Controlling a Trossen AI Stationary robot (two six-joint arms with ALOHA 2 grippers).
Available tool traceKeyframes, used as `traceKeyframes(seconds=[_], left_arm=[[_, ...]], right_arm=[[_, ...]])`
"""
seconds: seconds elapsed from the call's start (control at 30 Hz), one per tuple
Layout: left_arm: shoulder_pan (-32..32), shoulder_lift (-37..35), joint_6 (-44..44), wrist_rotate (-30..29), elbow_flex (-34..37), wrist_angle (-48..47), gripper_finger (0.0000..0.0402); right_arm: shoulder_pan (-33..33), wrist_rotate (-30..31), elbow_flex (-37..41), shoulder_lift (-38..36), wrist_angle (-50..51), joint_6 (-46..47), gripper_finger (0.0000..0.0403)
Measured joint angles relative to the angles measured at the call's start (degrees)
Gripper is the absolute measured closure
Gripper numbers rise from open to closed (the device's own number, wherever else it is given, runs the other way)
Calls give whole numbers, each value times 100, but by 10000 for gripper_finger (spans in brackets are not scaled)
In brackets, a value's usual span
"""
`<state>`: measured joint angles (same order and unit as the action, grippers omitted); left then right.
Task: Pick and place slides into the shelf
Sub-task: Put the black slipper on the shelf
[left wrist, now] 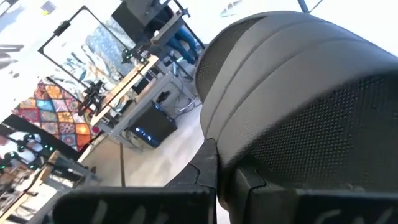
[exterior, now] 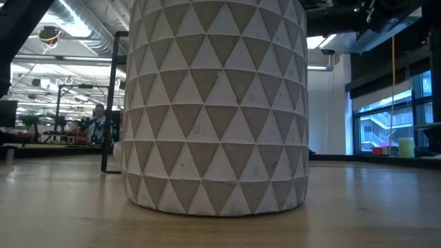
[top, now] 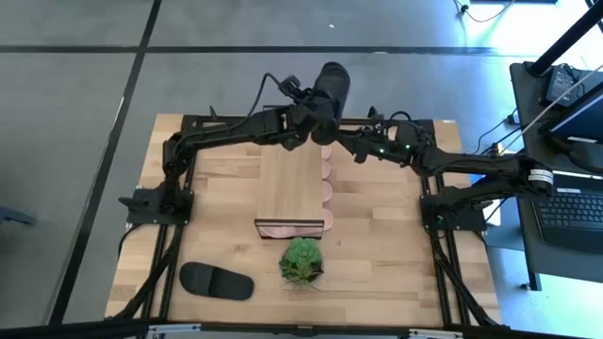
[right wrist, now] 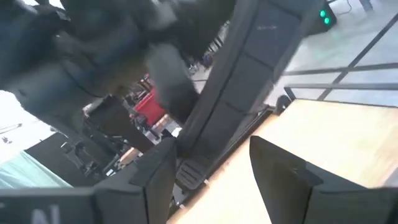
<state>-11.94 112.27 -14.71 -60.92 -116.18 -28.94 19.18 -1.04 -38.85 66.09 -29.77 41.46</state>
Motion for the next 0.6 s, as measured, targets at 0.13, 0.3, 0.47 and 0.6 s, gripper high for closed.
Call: traceKeyframes(seconds=[0.13, 0.3, 0.47, 0.6], left_arm=[[41, -2, -93, 8, 0, 192, 401], [37, -2, -95, -27, 0, 125, 401], [39, -2, -192, -108, 0, 123, 401], [45, -4, -191, -109, 0, 126, 401]], right_arm=[[-13, -26, 0, 297, -211, 140, 201], [-126, -6, 0, 498, -739, 174, 201], [-140, 4, 0, 508, -793, 181, 201], [-140, 15, -45, 511, -781, 181, 201]])
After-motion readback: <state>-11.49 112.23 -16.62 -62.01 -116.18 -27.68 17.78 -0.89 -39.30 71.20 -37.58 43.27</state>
